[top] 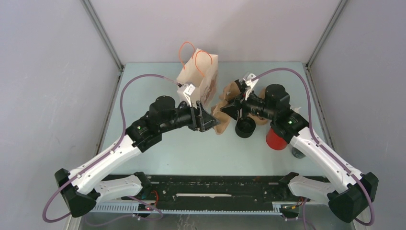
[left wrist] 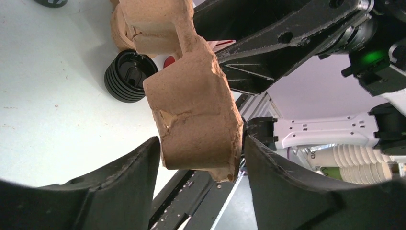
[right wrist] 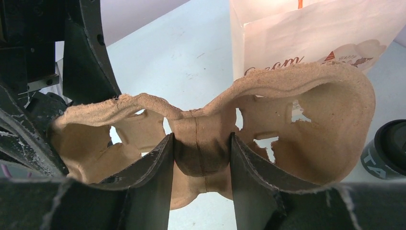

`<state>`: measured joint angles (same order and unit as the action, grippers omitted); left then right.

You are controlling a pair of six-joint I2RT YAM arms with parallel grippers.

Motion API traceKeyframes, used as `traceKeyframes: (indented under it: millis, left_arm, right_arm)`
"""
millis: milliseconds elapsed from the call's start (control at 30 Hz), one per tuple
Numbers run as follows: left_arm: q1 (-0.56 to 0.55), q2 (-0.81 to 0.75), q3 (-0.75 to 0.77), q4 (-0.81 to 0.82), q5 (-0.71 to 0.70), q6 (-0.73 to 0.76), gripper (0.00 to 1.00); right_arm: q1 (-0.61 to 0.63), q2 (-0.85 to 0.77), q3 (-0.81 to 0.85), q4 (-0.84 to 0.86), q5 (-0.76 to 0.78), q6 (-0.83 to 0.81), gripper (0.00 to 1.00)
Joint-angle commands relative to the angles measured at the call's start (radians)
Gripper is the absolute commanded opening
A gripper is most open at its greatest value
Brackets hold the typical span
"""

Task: Pack the takeout coffee

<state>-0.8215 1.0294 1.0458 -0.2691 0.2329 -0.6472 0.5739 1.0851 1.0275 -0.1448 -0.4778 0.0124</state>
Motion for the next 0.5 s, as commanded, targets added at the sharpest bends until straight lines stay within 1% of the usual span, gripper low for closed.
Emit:
traceKeyframes:
  millis: [0,100,233,333,467]
  left_arm:
    - [0.01,-0.034,0.011,-0.013,-0.012,0.032,0.8]
    - [0.016,-0.071,0.053,-0.116,-0.085,0.096,0.91]
    - [0.056,-0.128,0.137,-0.299,-0.29,0.222,0.97]
    - [0.145,-0.133,0.219,-0.413,-0.387,0.286,1.0]
    - [0.307,-0.046,0.353,-0.468,-0.388,0.314,1.0]
  right_arm:
    - [0.007,-0.024,0.004,0.007,0.008,-0.011,0.39]
    - [0.007,-0.045,0.005,-0.035,0.05,-0.047,0.39]
    - [0.01,-0.086,0.004,-0.112,0.086,-0.079,0.39]
    - [0.028,-0.113,0.003,-0.175,0.094,-0.082,0.38]
    - [0.082,-0.158,-0.046,-0.174,0.094,-0.06,0.38]
